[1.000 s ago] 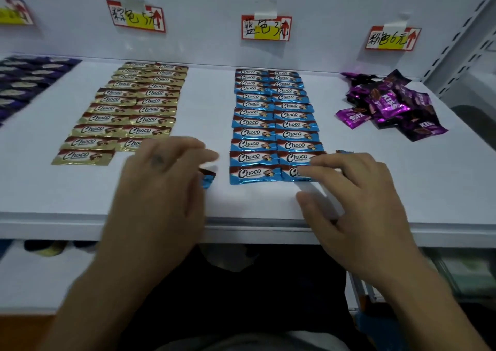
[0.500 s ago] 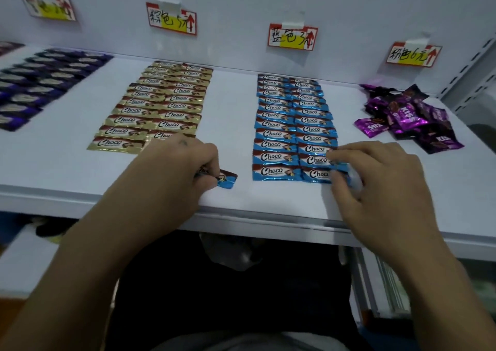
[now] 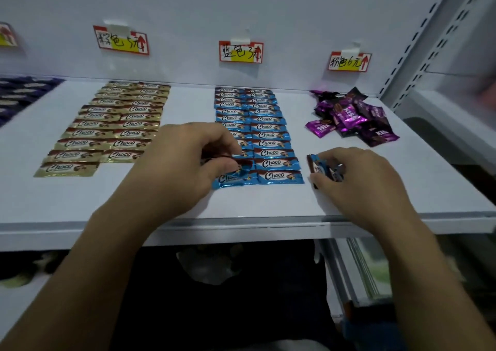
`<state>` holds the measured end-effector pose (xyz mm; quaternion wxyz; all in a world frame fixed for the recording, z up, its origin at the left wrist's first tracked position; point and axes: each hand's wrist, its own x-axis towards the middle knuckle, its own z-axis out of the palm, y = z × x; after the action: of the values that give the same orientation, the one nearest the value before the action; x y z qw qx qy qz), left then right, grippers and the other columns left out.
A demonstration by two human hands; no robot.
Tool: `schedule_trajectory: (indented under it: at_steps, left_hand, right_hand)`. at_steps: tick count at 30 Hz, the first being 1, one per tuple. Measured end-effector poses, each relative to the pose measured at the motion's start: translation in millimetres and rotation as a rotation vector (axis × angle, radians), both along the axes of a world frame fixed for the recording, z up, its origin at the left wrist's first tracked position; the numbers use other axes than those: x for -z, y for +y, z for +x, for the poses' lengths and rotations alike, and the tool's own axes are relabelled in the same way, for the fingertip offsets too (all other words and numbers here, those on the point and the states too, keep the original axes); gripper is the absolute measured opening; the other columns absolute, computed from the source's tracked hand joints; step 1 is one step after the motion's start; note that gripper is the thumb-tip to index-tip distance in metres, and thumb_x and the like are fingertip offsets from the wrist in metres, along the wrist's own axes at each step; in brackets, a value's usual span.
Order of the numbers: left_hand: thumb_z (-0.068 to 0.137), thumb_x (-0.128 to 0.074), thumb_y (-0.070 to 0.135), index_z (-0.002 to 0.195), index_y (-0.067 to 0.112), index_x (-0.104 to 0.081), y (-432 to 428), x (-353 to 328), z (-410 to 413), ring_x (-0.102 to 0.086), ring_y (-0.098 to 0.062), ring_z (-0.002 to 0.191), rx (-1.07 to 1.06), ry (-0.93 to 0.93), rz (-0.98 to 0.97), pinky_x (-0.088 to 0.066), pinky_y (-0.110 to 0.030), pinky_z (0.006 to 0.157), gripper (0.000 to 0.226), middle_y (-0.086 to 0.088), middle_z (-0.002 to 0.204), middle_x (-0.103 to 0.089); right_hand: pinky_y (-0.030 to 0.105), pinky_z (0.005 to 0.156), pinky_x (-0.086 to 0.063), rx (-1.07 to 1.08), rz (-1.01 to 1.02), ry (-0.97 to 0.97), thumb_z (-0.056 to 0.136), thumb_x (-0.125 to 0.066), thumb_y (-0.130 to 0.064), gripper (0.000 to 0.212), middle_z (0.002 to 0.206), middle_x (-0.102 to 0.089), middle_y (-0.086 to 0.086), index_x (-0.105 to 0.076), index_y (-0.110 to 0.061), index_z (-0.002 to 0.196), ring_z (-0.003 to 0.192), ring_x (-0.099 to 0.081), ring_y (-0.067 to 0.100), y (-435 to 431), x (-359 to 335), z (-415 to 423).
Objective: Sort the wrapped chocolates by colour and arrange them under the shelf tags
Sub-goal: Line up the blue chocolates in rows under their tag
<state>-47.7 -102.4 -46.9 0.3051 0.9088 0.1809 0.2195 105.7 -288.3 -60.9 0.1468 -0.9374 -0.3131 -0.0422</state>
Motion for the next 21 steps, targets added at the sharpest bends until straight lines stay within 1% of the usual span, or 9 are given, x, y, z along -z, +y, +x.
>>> schedule_trajectory:
  at_steps: [5,7,10,13,15,17,19,20,21]
  left_hand:
    - [0.084,-0.072,0.019,0.085,0.037,-0.064,-9,-4,26,-0.054,0.019,0.087,0.116,0.031,-0.067,-0.040,0.003,0.062,0.020,0.024,0.082,-0.062]
    - [0.083,-0.072,0.021,0.086,0.038,-0.064,-11,-6,35,-0.054,0.018,0.086,0.144,0.054,-0.072,-0.041,0.001,0.061,0.019,0.023,0.080,-0.063]
    - [0.083,-0.072,0.024,0.081,0.042,-0.061,-16,-8,47,-0.058,0.013,0.084,0.167,0.072,-0.089,-0.047,-0.004,0.061,0.021,0.023,0.079,-0.063]
    - [0.084,-0.071,0.025,0.081,0.041,-0.062,-19,-8,59,-0.057,0.014,0.083,0.174,0.089,-0.073,-0.043,-0.001,0.061,0.019,0.024,0.079,-0.063]
    - [0.086,-0.069,0.024,0.089,0.039,-0.066,-19,-9,67,-0.057,0.013,0.081,0.172,0.102,-0.059,-0.041,-0.001,0.062,0.015,0.025,0.080,-0.062]
    - [0.090,-0.066,0.021,0.097,0.037,-0.068,-20,-10,75,-0.054,0.020,0.077,0.173,0.091,-0.063,-0.040,0.001,0.061,0.018,0.030,0.080,-0.057]
    - [0.093,-0.060,0.015,0.101,0.037,-0.069,-20,-13,82,-0.050,0.026,0.074,0.185,0.075,-0.068,-0.039,0.004,0.061,0.026,0.035,0.081,-0.053]
    - [0.095,-0.056,0.011,0.102,0.039,-0.068,-20,-16,86,-0.052,0.024,0.074,0.195,0.075,-0.068,-0.040,0.003,0.061,0.031,0.035,0.082,-0.052]
    - [0.096,-0.053,0.009,0.102,0.042,-0.066,-20,-18,90,-0.054,0.020,0.075,0.208,0.083,-0.072,-0.042,0.002,0.061,0.036,0.036,0.083,-0.052]
  right_hand:
    - [0.030,0.083,-0.046,-0.010,0.104,0.099,0.088,-0.066,-0.026,0.035,0.103,-0.064,-0.007,-0.062,-0.031,0.122,0.094,-0.057,0.015,-6,1,6]
    - [0.028,0.082,-0.047,-0.003,0.155,0.158,0.088,-0.066,-0.020,0.040,0.096,-0.060,-0.010,-0.059,-0.032,0.125,0.089,-0.056,0.012,-8,2,9]
    - [0.024,0.081,-0.046,-0.023,0.200,0.217,0.089,-0.064,-0.016,0.043,0.099,-0.060,-0.012,-0.056,-0.034,0.128,0.087,-0.056,0.009,-10,4,14]
    - [0.010,0.071,-0.039,-0.063,0.294,0.242,0.091,-0.060,-0.012,0.038,0.095,-0.058,-0.017,-0.058,-0.035,0.122,0.083,-0.054,0.003,-11,4,21]
    - [0.003,0.062,-0.037,-0.080,0.391,0.266,0.091,-0.060,-0.010,0.034,0.091,-0.056,-0.021,-0.060,-0.038,0.109,0.080,-0.054,-0.004,-12,3,24]
    - [0.012,0.064,-0.045,-0.080,0.506,0.344,0.088,-0.063,-0.008,0.030,0.089,-0.062,-0.014,-0.059,-0.038,0.093,0.077,-0.058,0.002,-13,2,28]
    - [0.033,0.066,-0.056,-0.063,0.623,0.471,0.085,-0.065,-0.004,0.023,0.086,-0.066,-0.002,-0.063,-0.027,0.088,0.075,-0.064,0.015,-14,-2,32]
    - [0.034,0.064,-0.057,-0.058,0.675,0.533,0.084,-0.064,-0.002,0.018,0.084,-0.067,0.004,-0.063,-0.020,0.087,0.072,-0.065,0.016,-14,-6,33]
    - [0.029,0.062,-0.057,-0.063,0.713,0.589,0.086,-0.063,-0.002,0.012,0.083,-0.068,0.007,-0.063,-0.013,0.087,0.069,-0.066,0.013,-13,-10,34]
